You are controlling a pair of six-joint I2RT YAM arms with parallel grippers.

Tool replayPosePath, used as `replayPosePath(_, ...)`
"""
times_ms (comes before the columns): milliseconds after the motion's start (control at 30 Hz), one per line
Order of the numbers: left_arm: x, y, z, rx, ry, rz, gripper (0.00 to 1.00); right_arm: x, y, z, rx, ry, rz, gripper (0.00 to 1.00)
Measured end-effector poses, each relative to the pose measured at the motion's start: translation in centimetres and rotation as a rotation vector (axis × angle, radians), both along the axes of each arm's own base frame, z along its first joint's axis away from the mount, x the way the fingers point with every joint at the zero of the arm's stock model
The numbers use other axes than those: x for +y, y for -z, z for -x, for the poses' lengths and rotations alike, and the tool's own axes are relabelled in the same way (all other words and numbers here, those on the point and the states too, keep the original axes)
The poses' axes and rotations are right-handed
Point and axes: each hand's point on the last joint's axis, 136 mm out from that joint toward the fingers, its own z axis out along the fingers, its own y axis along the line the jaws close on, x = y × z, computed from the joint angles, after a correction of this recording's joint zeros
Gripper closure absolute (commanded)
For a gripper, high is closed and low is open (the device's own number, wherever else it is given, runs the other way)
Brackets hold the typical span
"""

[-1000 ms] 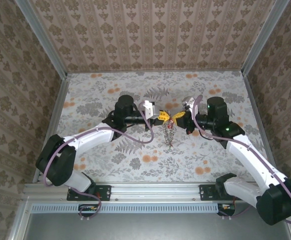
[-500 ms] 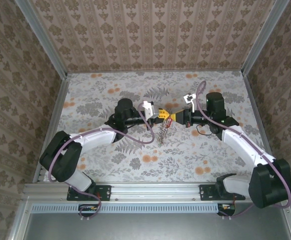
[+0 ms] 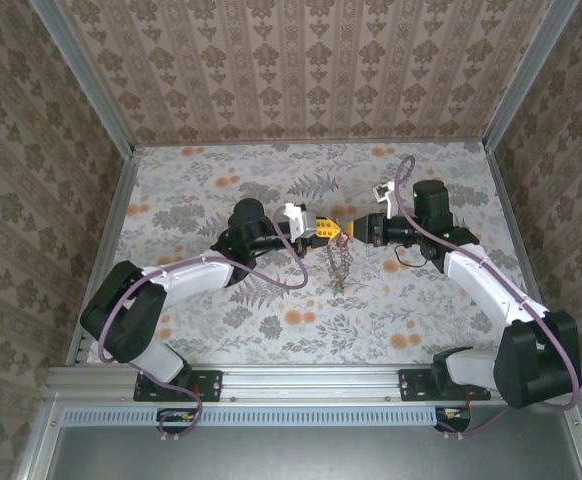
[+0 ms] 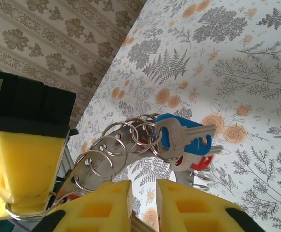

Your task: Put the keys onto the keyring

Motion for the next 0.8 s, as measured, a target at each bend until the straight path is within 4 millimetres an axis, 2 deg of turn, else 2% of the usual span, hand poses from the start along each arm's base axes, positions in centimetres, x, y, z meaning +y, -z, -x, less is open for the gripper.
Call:
replayPosePath(133, 0.0, 0.0, 0.0, 0.001, 0.003, 0.000, 1.00, -0.2, -0.1, 0.0, 0.003, 0.007, 0.015, 0.73)
replayPosePath(200, 0.0, 0.0, 0.0, 0.002, 0.002, -0.002, 1.00, -0.6, 0.1, -0.2, -0.006, 0.033, 0.048, 0.67)
replayPosePath(267, 0.0, 0.4, 0.0, 0.012, 0.001, -0.016, 1.00, -1.3, -0.1, -0.4, -0.036, 0.073, 0.089, 0.65)
replayPosePath(500, 0.6, 2.9, 0.1, 0.052, -0.028, -0.167, 1.00, -4.6, -3.1, -0.3, -0.272, 0.233, 0.230, 0.58)
replayPosePath(633, 1.8, 3.6, 0.5, 0.056, -0.050, -0.254, 1.00, -5.6, -2.7, -0.5, -0.301, 0.271, 0.291, 0.57)
replayPosePath(800, 4.0, 3.9, 0.7, 0.044, -0.082, -0.356, 1.00, -6.0, -1.0, -0.3, -0.277, 0.273, 0.325, 0.57)
